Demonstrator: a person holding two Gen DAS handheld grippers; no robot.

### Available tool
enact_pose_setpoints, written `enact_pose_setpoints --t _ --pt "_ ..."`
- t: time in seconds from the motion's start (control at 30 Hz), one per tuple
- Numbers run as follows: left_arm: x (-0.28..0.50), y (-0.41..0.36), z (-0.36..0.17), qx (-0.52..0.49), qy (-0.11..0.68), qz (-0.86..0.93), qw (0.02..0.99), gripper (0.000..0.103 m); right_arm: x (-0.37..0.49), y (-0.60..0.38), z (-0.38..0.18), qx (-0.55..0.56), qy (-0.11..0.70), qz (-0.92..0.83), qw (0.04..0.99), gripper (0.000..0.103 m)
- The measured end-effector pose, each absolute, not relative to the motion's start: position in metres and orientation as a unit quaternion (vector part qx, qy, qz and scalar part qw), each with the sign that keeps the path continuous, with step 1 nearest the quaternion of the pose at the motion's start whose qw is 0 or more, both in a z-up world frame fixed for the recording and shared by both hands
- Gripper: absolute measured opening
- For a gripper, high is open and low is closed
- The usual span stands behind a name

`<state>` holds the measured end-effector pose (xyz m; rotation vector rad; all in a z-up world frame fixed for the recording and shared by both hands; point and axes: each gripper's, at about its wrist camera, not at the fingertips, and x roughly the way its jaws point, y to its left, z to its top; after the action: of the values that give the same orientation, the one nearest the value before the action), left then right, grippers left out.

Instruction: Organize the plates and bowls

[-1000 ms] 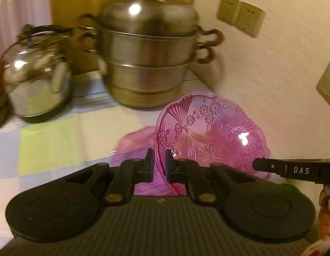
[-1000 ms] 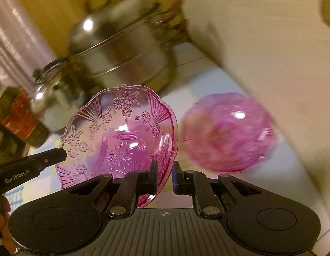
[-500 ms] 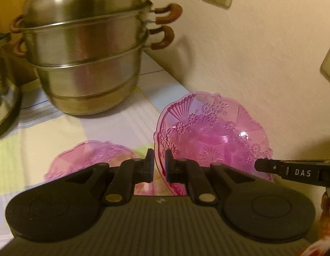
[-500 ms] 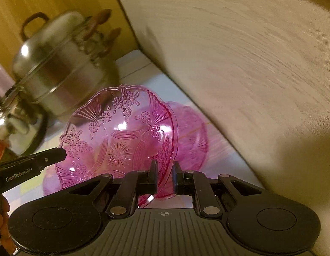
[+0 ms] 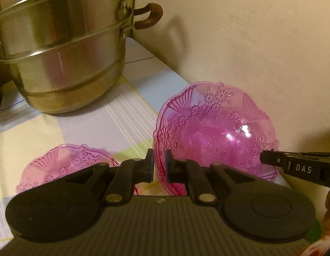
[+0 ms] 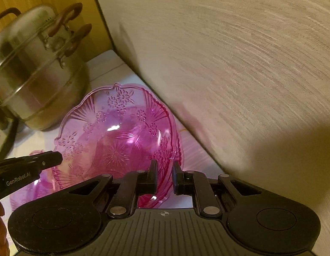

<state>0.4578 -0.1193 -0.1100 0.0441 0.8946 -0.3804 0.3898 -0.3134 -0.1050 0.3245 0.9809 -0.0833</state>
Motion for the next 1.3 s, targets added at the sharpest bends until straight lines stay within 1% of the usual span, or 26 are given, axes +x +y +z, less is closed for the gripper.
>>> enact_pose_setpoints --t 0.2,0.9,0.93,0.97,1.0,1.03,1.2,1.3 --pt "0.464 -0.121 -0.118 0.021 0.435 -0.185 0.881 0.008 0.397 -0.318 -0.117 0.159 0.478 -0.044 0.863 0.013" --pt "0.462 -0.122 -0.118 0.025 0.438 -0.177 0.881 0.009 0.404 -0.318 -0.124 0.136 0.477 -0.050 0.867 0.015" --pt "0.461 -0.122 -0.118 0.024 0.436 -0.173 0.883 0.009 0.404 -0.319 -0.123 0.138 0.472 -0.049 0.869 0.019" --pt "0.461 -0.121 -0.117 0.022 0.436 -0.170 0.883 0.009 0.403 -0.320 -0.121 0.140 0.467 -0.050 0.872 0.029" --pt "0.460 -0.120 -0.116 0.018 0.435 -0.169 0.884 0.009 0.403 -0.320 -0.120 0.143 0.463 -0.050 0.873 0.036" --pt "0.459 -0.119 -0.114 0.014 0.434 -0.168 0.885 0.009 0.403 -0.322 -0.119 0.149 0.461 -0.047 0.874 0.045" --pt "0.453 -0.114 -0.103 0.007 0.425 -0.167 0.890 0.010 0.397 -0.322 -0.112 0.153 0.448 -0.036 0.880 0.046" --pt "0.447 -0.110 -0.096 0.002 0.423 -0.166 0.891 0.013 0.391 -0.320 -0.105 0.146 0.443 -0.035 0.884 0.046"
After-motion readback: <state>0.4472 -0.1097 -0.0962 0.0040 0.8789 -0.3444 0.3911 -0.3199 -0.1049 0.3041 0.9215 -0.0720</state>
